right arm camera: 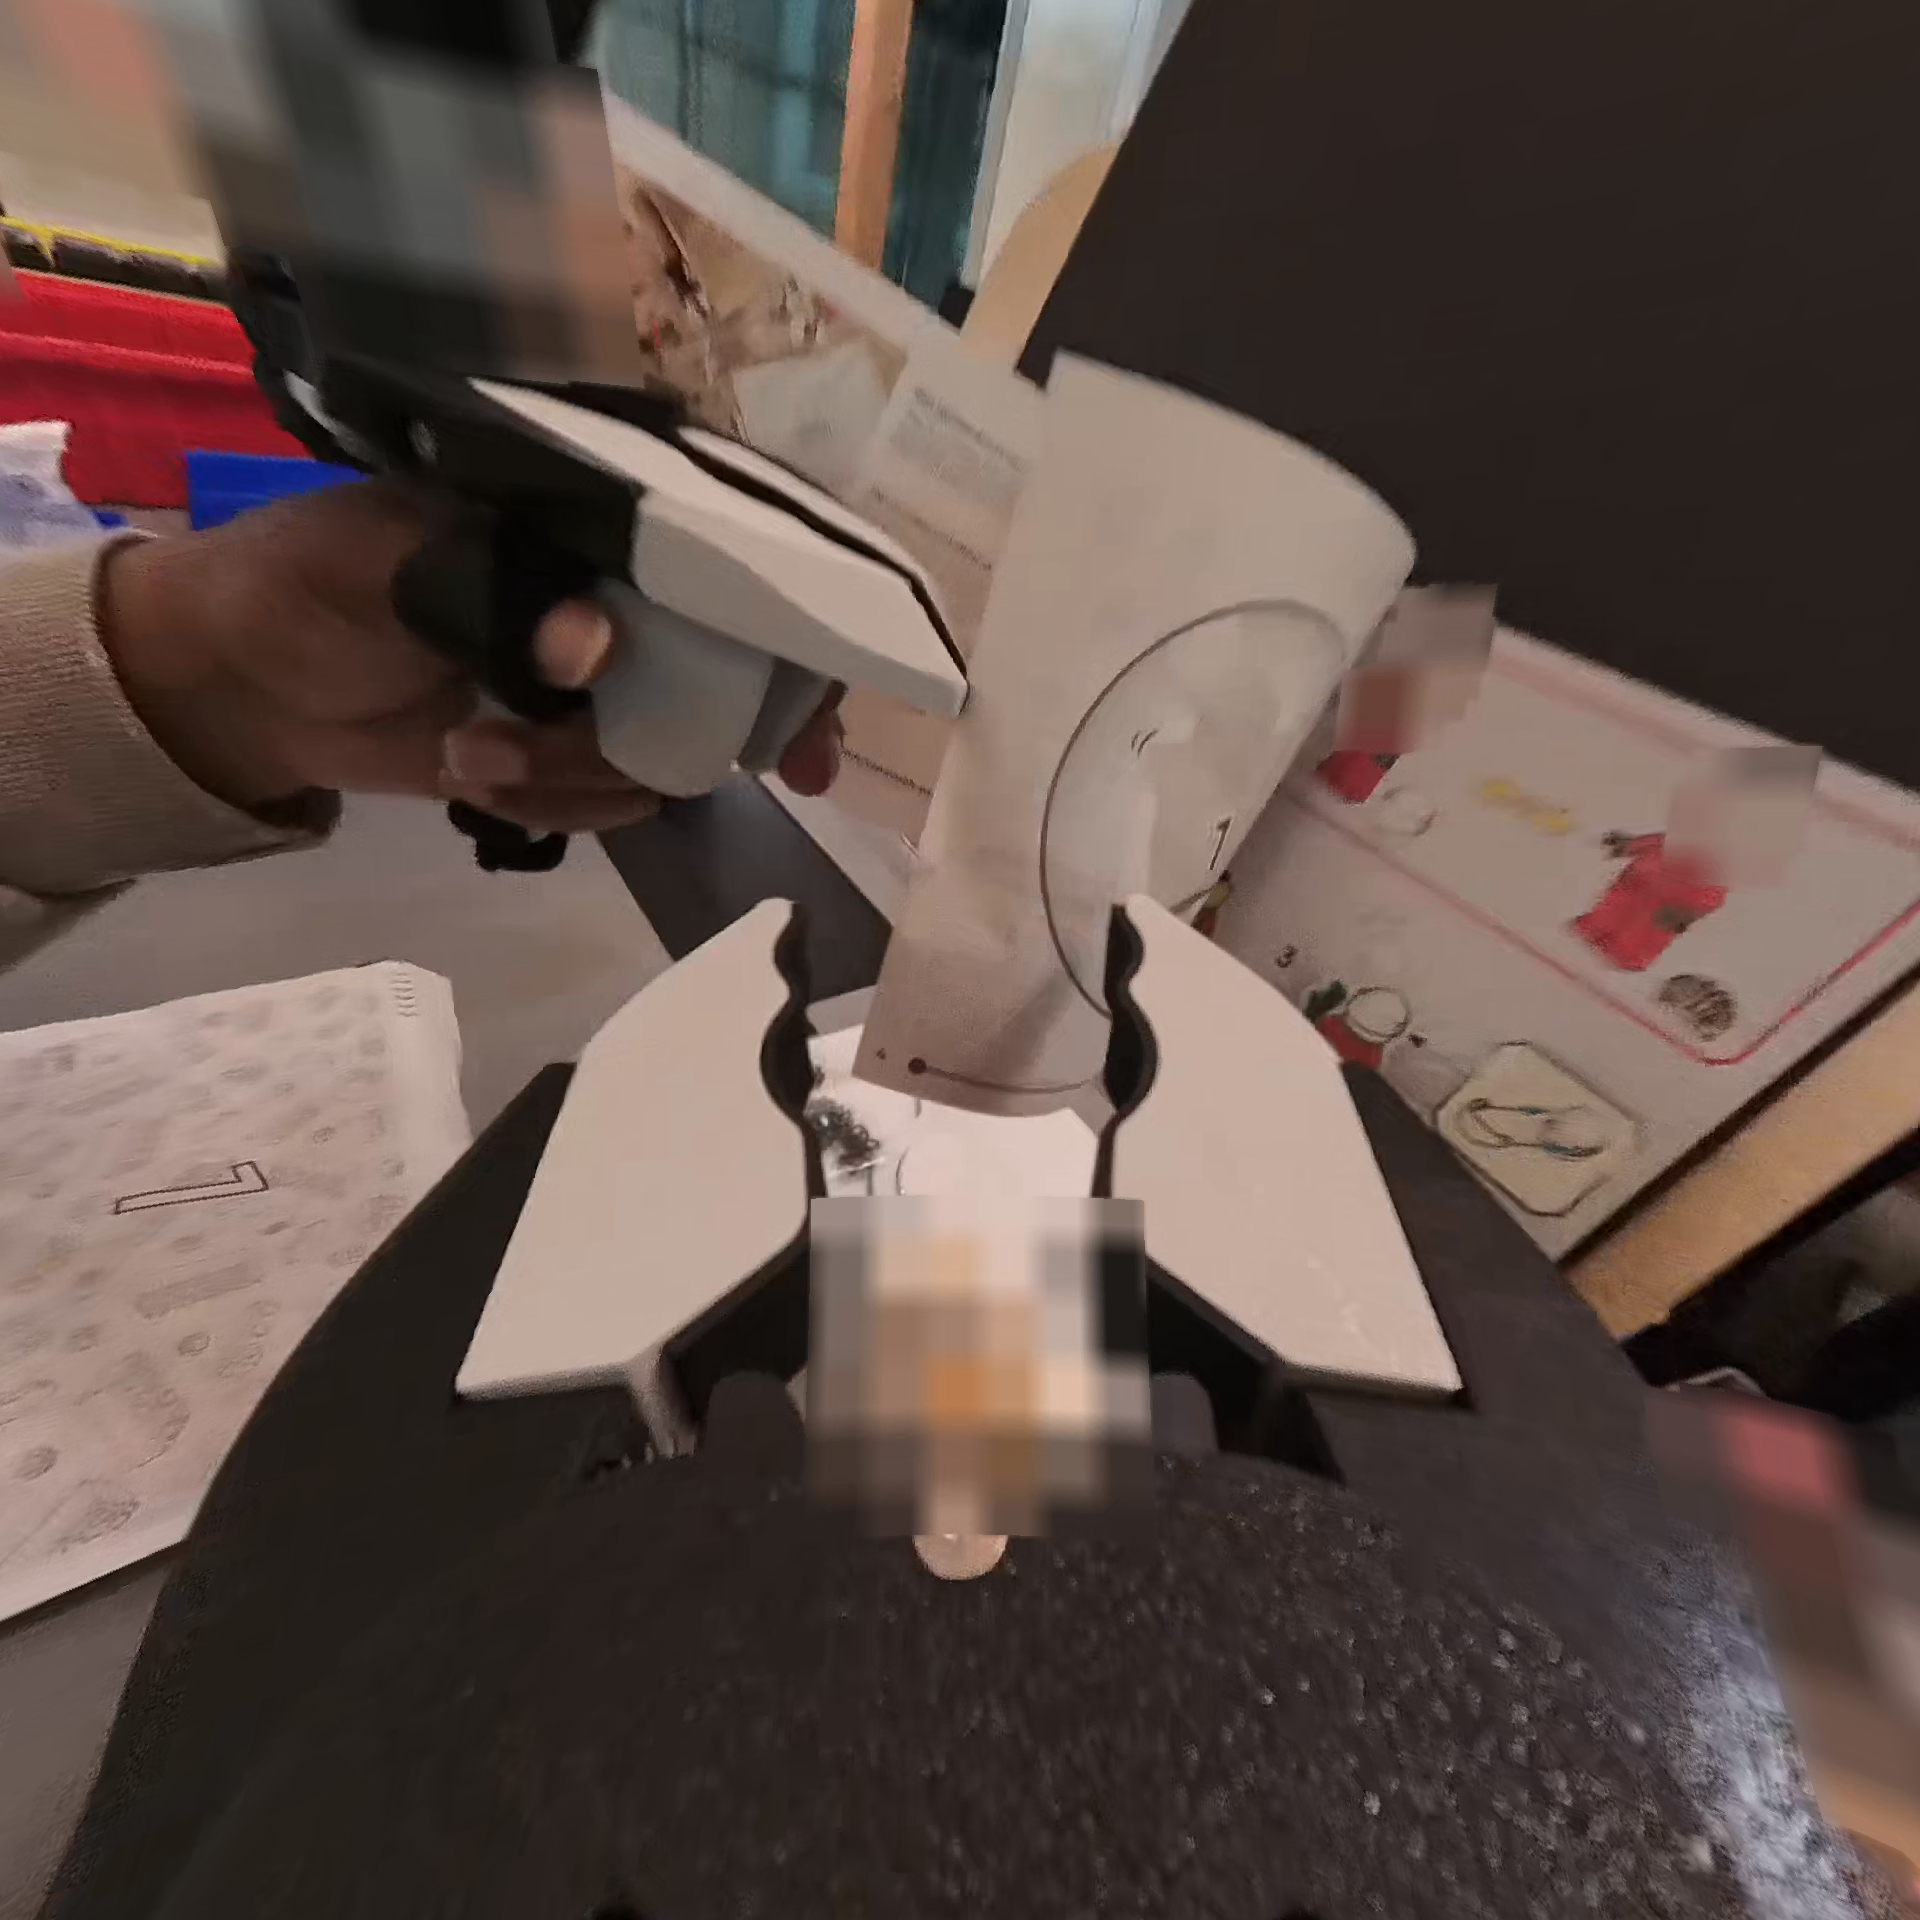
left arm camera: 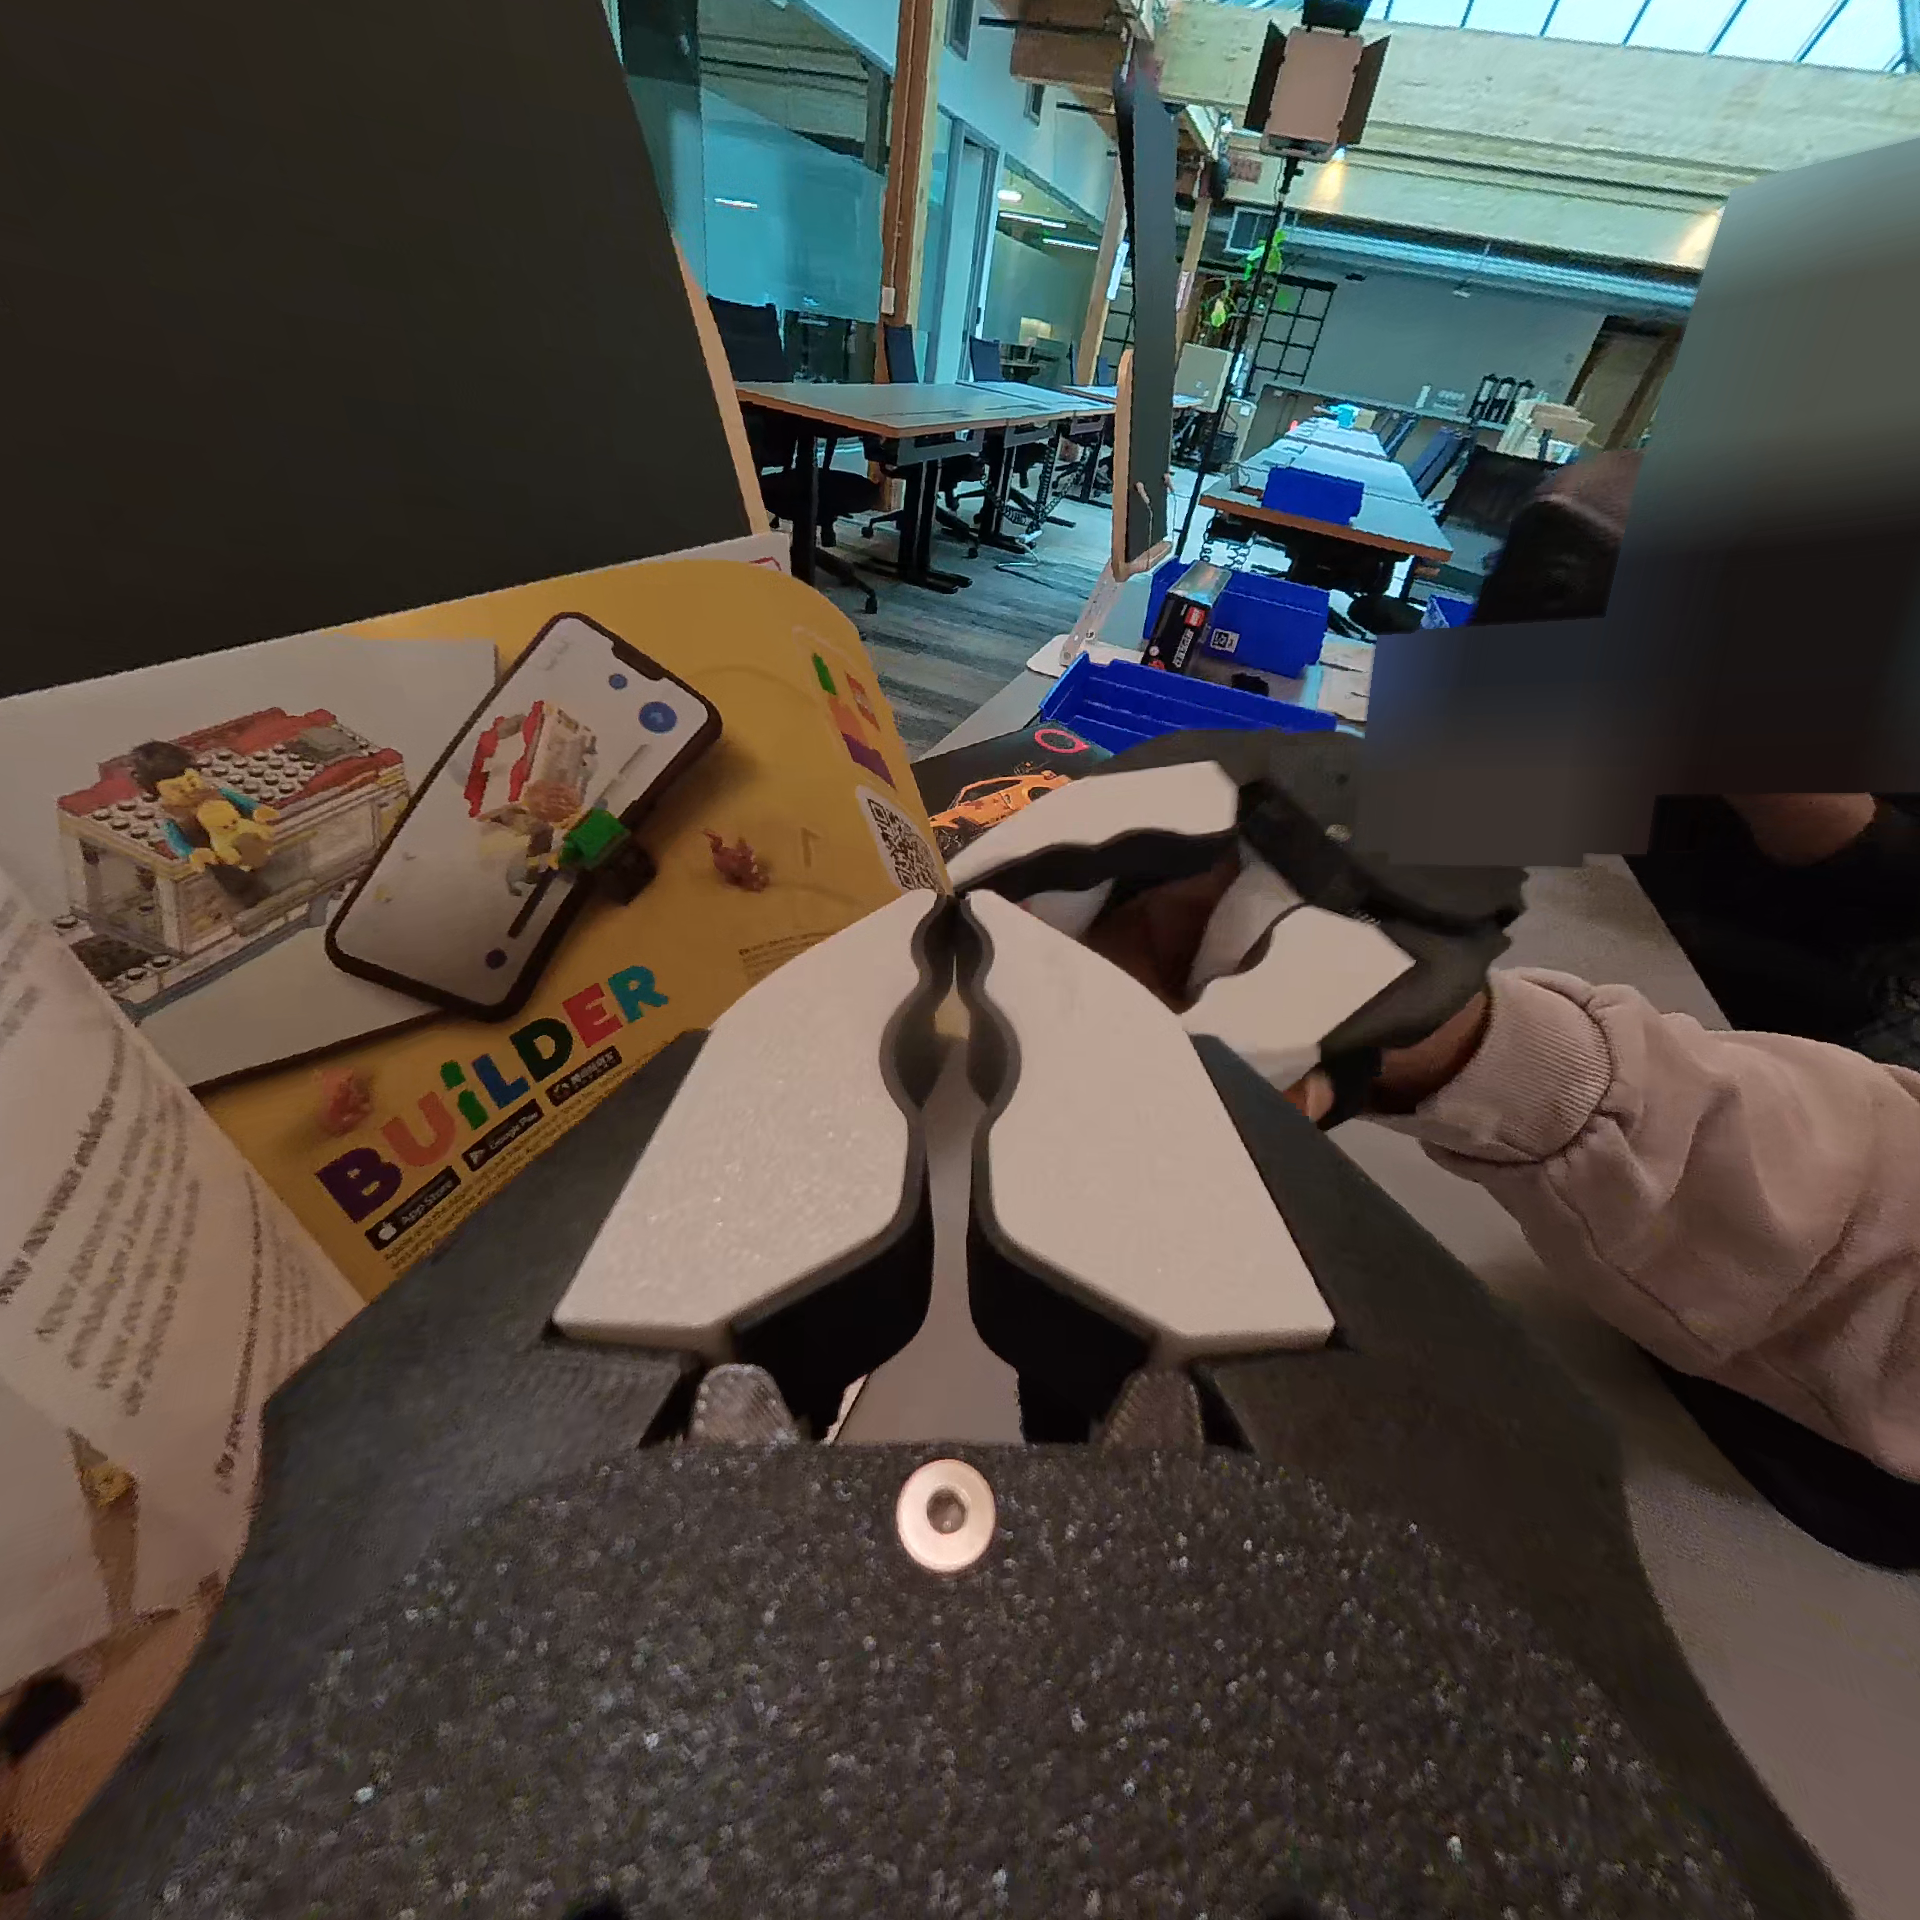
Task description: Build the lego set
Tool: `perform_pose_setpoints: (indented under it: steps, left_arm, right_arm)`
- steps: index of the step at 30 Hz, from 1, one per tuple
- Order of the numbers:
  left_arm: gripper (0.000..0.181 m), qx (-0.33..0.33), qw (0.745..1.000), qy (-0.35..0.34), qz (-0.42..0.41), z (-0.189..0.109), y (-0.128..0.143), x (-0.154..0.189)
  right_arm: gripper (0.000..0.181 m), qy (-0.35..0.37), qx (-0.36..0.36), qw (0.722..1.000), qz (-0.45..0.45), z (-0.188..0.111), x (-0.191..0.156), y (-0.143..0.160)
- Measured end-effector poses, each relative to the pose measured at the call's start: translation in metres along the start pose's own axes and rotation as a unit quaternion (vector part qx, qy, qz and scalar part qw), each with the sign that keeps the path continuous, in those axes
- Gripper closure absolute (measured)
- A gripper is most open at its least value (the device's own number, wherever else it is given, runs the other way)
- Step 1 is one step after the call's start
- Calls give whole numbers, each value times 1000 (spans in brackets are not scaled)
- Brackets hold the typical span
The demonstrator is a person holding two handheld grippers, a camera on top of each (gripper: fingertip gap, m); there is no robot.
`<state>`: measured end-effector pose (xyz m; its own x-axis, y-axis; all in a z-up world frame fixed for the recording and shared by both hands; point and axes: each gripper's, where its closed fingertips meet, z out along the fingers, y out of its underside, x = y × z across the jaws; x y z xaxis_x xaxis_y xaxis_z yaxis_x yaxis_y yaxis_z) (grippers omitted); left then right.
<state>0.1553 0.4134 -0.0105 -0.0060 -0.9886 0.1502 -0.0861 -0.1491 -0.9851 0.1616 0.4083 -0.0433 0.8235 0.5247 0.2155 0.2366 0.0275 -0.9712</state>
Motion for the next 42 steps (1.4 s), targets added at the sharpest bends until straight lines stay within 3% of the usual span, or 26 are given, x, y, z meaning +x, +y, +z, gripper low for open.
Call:
perform_pose_setpoints:
  steps: [1,4,9,17,18,21,24,28,30,35,38,42]
  left_arm:
    - [181,-1,1000,-1,1,-1,0,0]
    - [181,-2,1000,-11,8,-4,-3,-2]
    - [181,-3,1000,-13,6,-8,-3,-3]
    - [180,25,1000,4,0,-6,-15,10]
    - [169,24,1000,10,1,-5,-16,13]
    - [157,10,1000,11,6,0,-13,18]
    - [158,14,1000,12,5,5,-17,21]
    - [180,16,1000,-13,3,14,-21,15]
    - [181,11,1000,-23,2,14,-22,13]
    - [181,-18,997,-80,8,-14,-21,2]
    - [181,-55,988,-138,34,-43,-18,-13]
    - [181,-96,966,-231,57,-88,-11,-49]
  right_arm:
    - [126,1,-6,1000,7,5,2,4]
    - [154,-12,22,999,32,7,4,1]
    - [177,-5,46,999,25,5,5,-3]
    - [178,5,66,998,25,0,1,-9]
    - [178,0,70,997,31,-1,0,-10]
    - [178,-19,86,994,60,-6,-3,-13]
    - [178,-29,98,992,77,-11,-4,-13]
    - [178,-28,101,992,70,-10,-11,-11]
    - [175,-25,98,993,66,-9,-15,-10]
    - [147,-63,105,988,92,-17,-22,-10]
    - [143,-85,107,983,123,-22,-13,-9]
    - [152,18,38,997,72,6,20,11]
